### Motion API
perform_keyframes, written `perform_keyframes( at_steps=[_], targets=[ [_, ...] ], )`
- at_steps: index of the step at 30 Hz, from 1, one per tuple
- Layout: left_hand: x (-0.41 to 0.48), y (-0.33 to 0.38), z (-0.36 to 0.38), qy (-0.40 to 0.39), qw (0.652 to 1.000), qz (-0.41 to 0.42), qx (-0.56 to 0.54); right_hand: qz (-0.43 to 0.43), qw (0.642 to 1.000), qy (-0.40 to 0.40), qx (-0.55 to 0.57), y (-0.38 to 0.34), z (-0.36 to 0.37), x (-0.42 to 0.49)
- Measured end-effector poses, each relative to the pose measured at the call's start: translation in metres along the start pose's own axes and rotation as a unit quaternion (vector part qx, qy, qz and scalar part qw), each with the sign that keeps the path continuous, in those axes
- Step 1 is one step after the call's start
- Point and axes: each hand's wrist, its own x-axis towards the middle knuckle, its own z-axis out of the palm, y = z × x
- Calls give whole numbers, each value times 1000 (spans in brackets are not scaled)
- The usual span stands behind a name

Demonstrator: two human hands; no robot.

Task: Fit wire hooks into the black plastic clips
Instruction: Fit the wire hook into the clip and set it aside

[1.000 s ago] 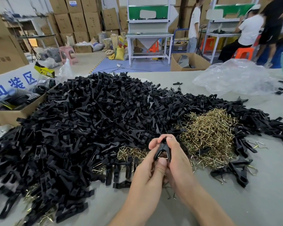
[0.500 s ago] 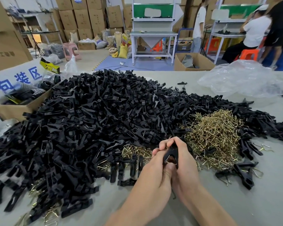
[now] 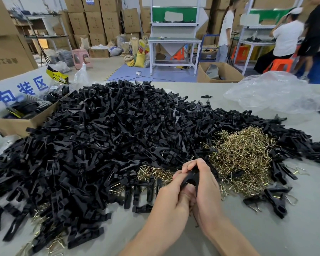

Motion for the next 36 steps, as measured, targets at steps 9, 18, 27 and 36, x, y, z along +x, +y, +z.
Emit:
perform_keyframes(
  at_steps=[9,18,27,36],
  targets=[
    [4,-4,-4,26,999,20,-29,16,997,-81,-4,-9,-10,4],
    [-1,-6,-7,87,996,35,-4,22,987,-128,90,-15,-13,-5],
    [-10,2,-4,104,990,84,39,-13,991,-43,129,-38,-45,-34],
    [-1,-14,-5,84,994,41,61,-147,927,206,275,-176,-225,13]
  ],
)
